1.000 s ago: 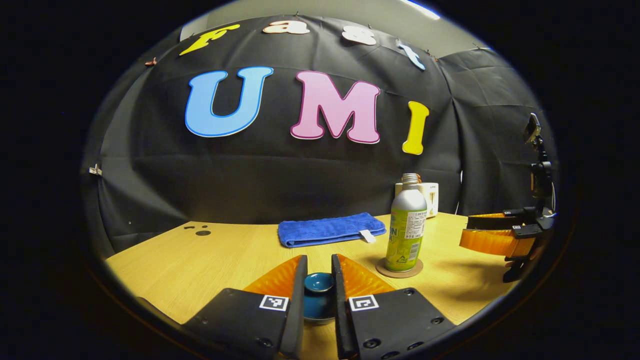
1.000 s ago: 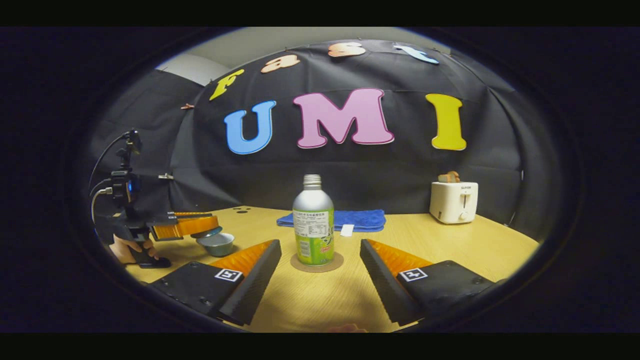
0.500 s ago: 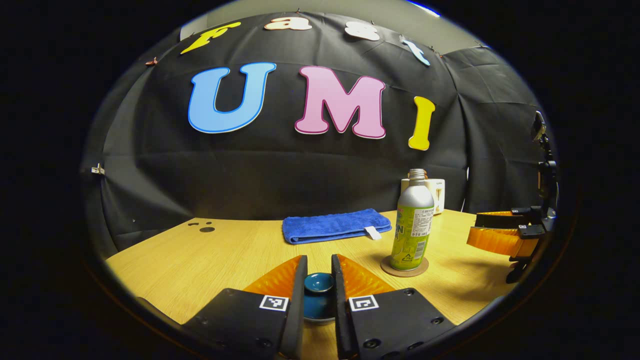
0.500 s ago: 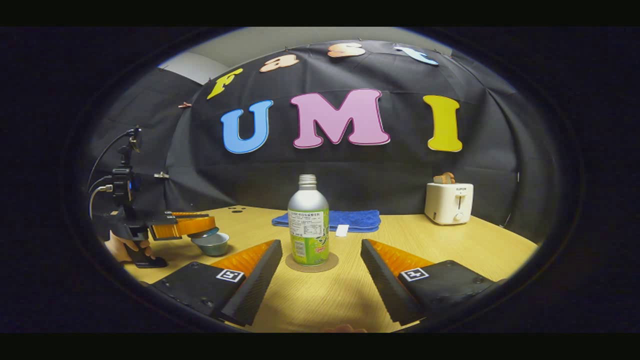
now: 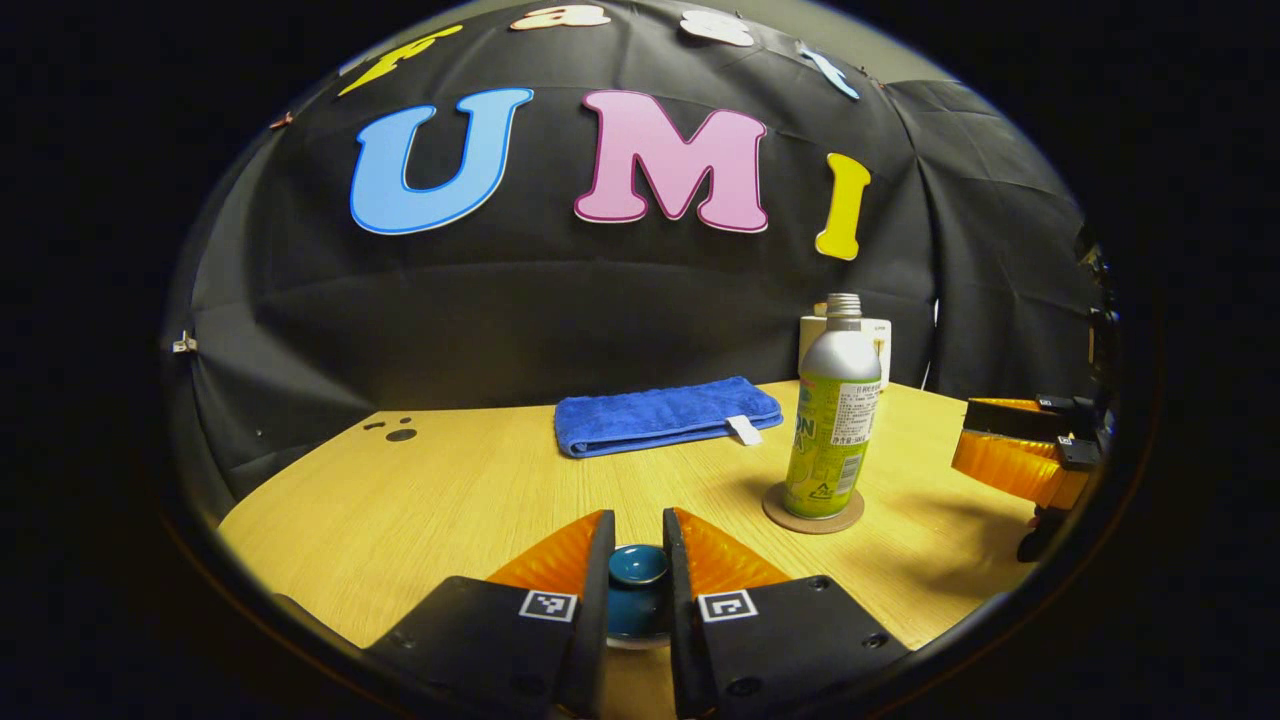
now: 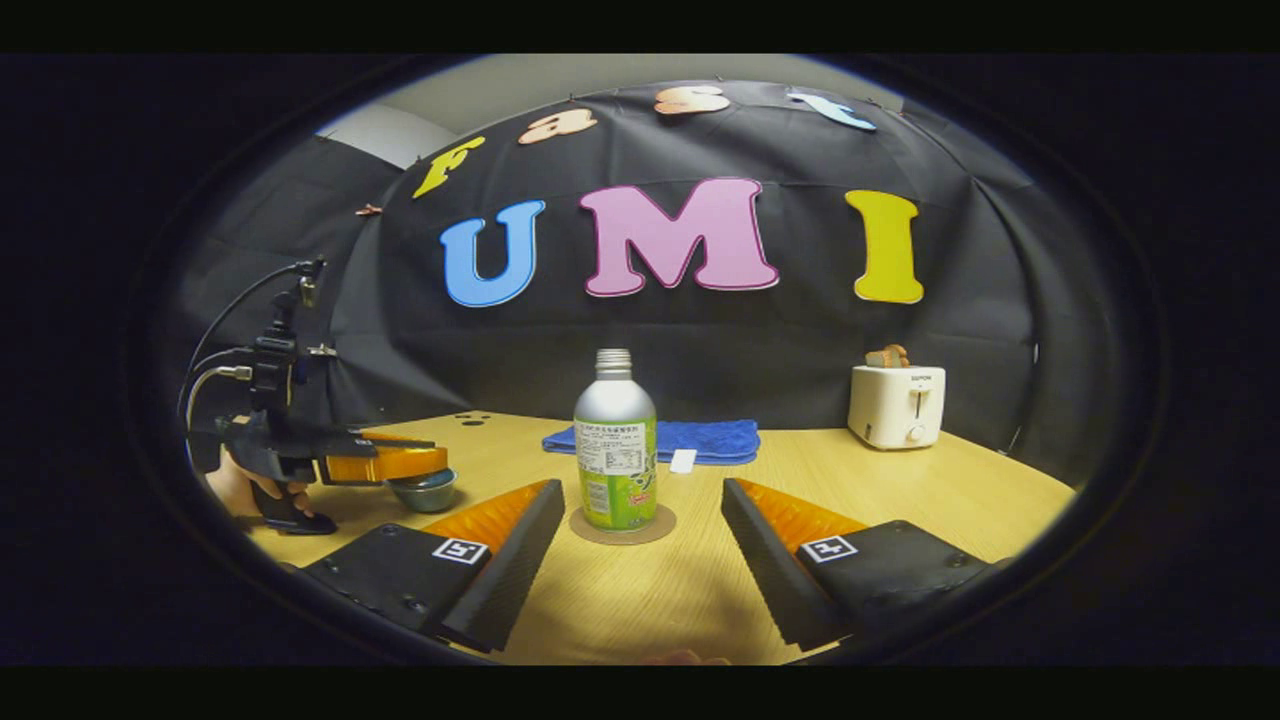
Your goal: Open the teacup lid with one hand, grasp the water bottle and pour water into the teacup with the other hand; after pouring, place the water bottle on the coaster and then close the teacup lid.
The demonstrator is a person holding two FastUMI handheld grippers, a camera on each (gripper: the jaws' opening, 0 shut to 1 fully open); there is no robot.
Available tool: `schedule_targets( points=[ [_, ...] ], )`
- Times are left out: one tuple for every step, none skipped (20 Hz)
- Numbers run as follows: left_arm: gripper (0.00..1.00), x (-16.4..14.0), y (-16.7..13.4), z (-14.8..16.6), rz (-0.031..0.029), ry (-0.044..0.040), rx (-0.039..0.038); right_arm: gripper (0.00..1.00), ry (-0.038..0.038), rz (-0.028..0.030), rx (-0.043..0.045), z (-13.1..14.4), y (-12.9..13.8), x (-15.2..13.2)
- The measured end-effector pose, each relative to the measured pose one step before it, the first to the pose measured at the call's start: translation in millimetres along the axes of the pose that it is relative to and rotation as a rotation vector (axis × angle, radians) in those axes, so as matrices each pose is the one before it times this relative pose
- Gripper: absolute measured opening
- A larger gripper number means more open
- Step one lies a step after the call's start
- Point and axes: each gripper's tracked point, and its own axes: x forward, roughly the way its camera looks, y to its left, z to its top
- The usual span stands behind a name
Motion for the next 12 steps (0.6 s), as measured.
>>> schedule_targets(
  points=[
    [0.30, 0.59, 0.21, -0.37, 0.00259, 0.00569, 0.00463, 0.98, -0.00018, -0.00014, -0.00019, 0.45, 0.27, -0.27],
    [0.30, 0.73, 0.63, -0.80, 0.00460, 0.00534, 0.00366, 0.98, -0.00010, -0.00005, -0.00011, 0.51, 0.17, -0.03],
    [0.30, 0.39, -0.73, -0.30, 0.00203, 0.00522, 0.00298, 0.98, 0.00003, -0.00013, 0.00009, -0.79, -0.34, 0.00],
    [0.30, 0.44, 0.91, -1.01, 0.00361, 0.00415, 0.00333, 0.98, -0.00041, 0.00005, -0.00032, -0.12, 0.17, 0.24],
    [0.30, 0.65, 0.50, 0.03, 0.00288, 0.00238, 0.00237, 0.98, 0.00031, -0.00022, 0.00034, 0.36, 0.12, -0.24],
    [0.30, 1.17, 0.49, -0.62, 0.00156, 0.00091, 0.00110, 0.98, -0.00029, 0.00020, -0.00020, -0.14, 0.07, 0.16],
    [0.30, -0.28, 0.90, 0.26, 0.00511, -0.00037, -0.00138, 0.98, 0.00018, -0.00015, 0.00013, 0.02, -0.36, 0.16],
    [0.31, -0.52, 1.61, -0.26, 0.00697, -0.00011, -0.00270, 0.98, -0.00022, 0.00007, -0.00014, 0.25, 0.18, -0.14],
    [0.31, -0.12, 0.79, 0.61, 0.00412, -0.00146, -0.00220, 0.98, -0.00006, -0.00005, -0.00003, -0.20, -0.13, 0.31],
    [0.31, 0.39, -1.10, -0.40, -0.00007, -0.00113, -0.00123, 0.97, -0.00002, 0.00001, 0.00005, -0.20, 0.14, -0.32],
    [0.31, -0.15, -0.57, -0.64, -0.00238, 0.00140, -0.00045, 0.97, -0.00018, 0.00000, -0.00010, 0.22, 0.16, 0.74],
    [0.33, -0.17, -0.13, -0.15, 0.00047, 0.00105, 0.00033, 0.98, 0.00019, -0.00008, 0.00024, -0.04, -0.24, -0.57]
  ],
)
